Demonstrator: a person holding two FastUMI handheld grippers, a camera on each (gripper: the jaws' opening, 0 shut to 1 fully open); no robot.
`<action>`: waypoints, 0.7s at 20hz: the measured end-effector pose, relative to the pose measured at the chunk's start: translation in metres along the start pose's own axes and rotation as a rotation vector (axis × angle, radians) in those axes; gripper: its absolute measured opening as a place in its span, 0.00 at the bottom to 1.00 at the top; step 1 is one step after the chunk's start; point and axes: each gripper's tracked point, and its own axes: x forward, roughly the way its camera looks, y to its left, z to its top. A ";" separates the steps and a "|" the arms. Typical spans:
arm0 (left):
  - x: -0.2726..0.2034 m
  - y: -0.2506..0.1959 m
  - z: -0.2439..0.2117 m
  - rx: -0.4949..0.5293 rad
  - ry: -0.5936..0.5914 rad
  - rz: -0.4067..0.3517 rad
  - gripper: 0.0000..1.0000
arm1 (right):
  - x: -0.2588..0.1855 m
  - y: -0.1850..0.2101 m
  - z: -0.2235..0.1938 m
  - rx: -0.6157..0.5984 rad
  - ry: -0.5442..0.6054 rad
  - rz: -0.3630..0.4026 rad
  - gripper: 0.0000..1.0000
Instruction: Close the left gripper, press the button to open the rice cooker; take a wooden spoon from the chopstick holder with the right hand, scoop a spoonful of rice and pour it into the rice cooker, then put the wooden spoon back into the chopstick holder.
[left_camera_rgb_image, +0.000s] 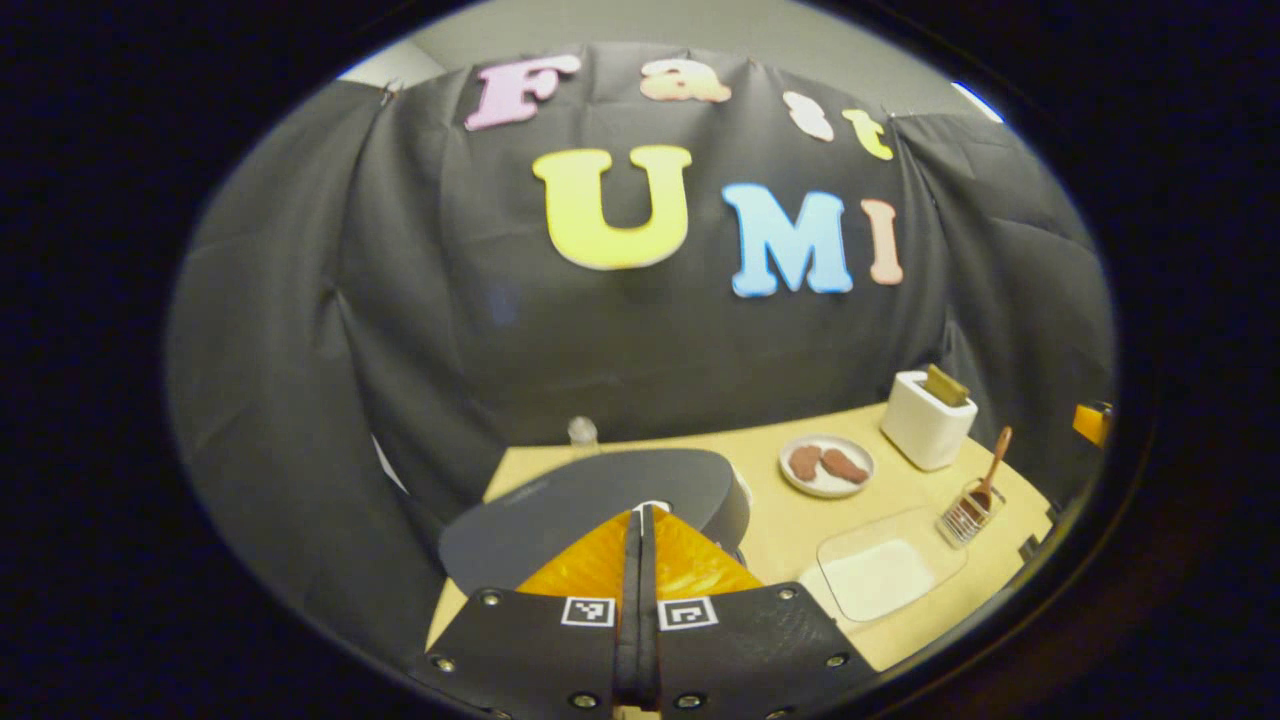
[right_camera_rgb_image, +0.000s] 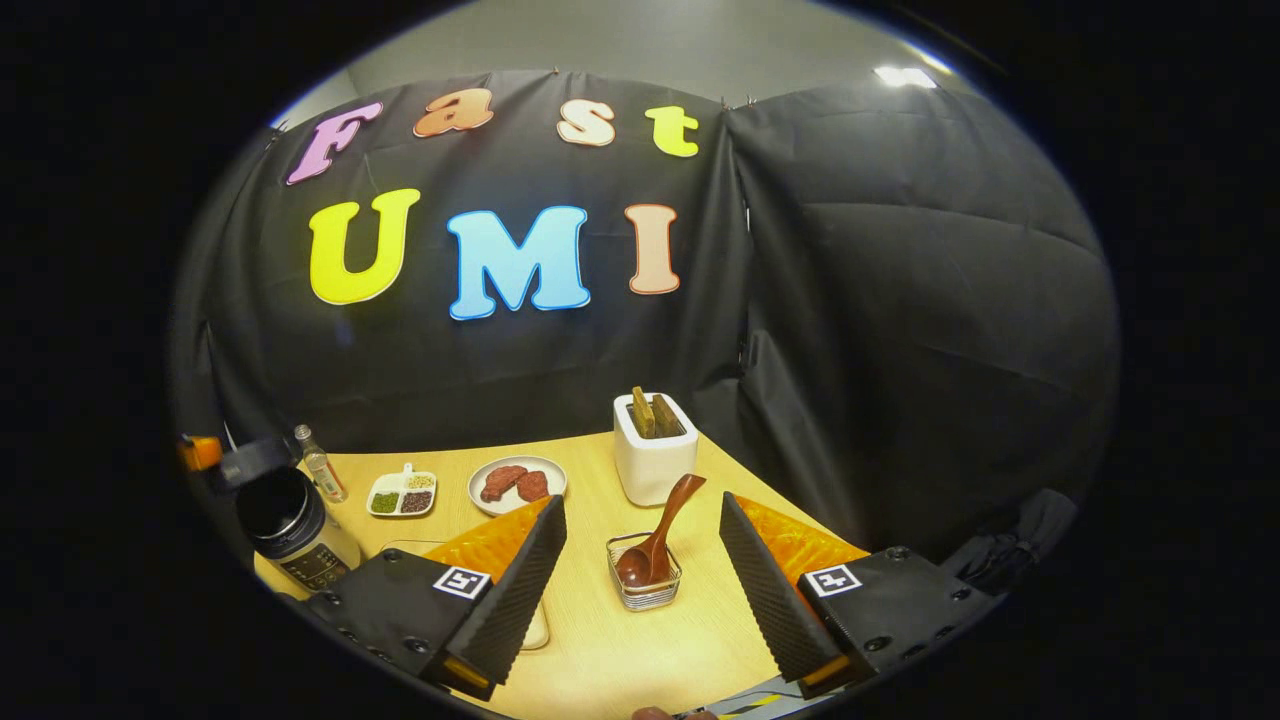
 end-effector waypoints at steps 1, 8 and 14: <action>-0.013 0.003 0.019 -0.011 -0.045 0.008 0.01 | 0.009 0.001 0.002 0.012 0.000 0.014 0.99; -0.064 0.010 0.043 -0.165 -0.113 0.102 0.01 | 0.066 0.000 0.008 0.005 0.019 0.089 0.98; -0.081 -0.007 0.042 -0.155 -0.118 0.148 0.48 | 0.108 -0.025 0.014 -0.010 0.036 0.092 0.98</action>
